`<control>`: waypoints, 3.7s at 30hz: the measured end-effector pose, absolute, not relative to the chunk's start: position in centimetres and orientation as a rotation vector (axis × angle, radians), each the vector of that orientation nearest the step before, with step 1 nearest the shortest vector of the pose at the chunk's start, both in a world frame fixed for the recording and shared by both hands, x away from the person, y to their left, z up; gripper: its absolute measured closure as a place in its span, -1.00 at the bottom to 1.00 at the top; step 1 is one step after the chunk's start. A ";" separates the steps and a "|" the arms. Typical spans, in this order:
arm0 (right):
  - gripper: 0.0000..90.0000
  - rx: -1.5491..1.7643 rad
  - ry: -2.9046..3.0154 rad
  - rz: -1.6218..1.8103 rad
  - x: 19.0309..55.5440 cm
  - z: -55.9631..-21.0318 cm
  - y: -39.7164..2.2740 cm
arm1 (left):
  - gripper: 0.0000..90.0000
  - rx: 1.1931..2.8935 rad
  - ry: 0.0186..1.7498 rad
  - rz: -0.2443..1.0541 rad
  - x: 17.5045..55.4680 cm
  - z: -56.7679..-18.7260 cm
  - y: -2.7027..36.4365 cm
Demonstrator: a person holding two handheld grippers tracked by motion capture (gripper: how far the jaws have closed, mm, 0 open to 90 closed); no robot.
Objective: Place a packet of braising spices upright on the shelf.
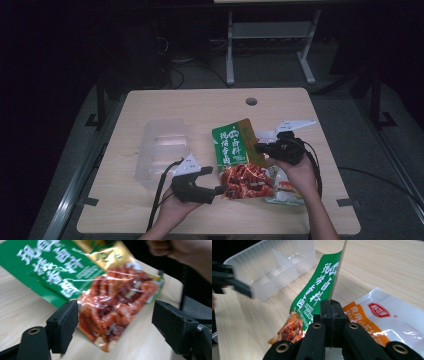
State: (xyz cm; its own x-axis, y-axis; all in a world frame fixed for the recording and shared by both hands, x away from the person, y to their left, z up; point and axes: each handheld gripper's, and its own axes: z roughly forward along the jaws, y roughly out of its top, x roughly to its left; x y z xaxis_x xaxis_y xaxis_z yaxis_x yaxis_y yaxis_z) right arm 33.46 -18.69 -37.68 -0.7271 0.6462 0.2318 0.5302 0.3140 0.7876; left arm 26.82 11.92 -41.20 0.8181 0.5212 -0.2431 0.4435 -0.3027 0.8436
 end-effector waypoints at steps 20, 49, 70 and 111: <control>1.00 1.013 2.382 1.495 31.9 -35.9 -21.3 | -0.25 1.878 0.925 -0.095 33.5 -45.0 8.7; 1.00 0.975 2.447 1.495 31.7 -35.5 -21.7 | 0.94 1.837 0.850 0.052 32.7 -40.9 10.2; 0.80 0.933 2.563 1.437 31.9 -35.9 -20.2 | 0.97 1.907 0.805 0.169 31.6 -40.3 10.3; 0.99 0.868 2.598 1.595 31.9 -36.3 -19.8 | 0.27 1.941 0.721 0.168 28.1 -40.2 11.3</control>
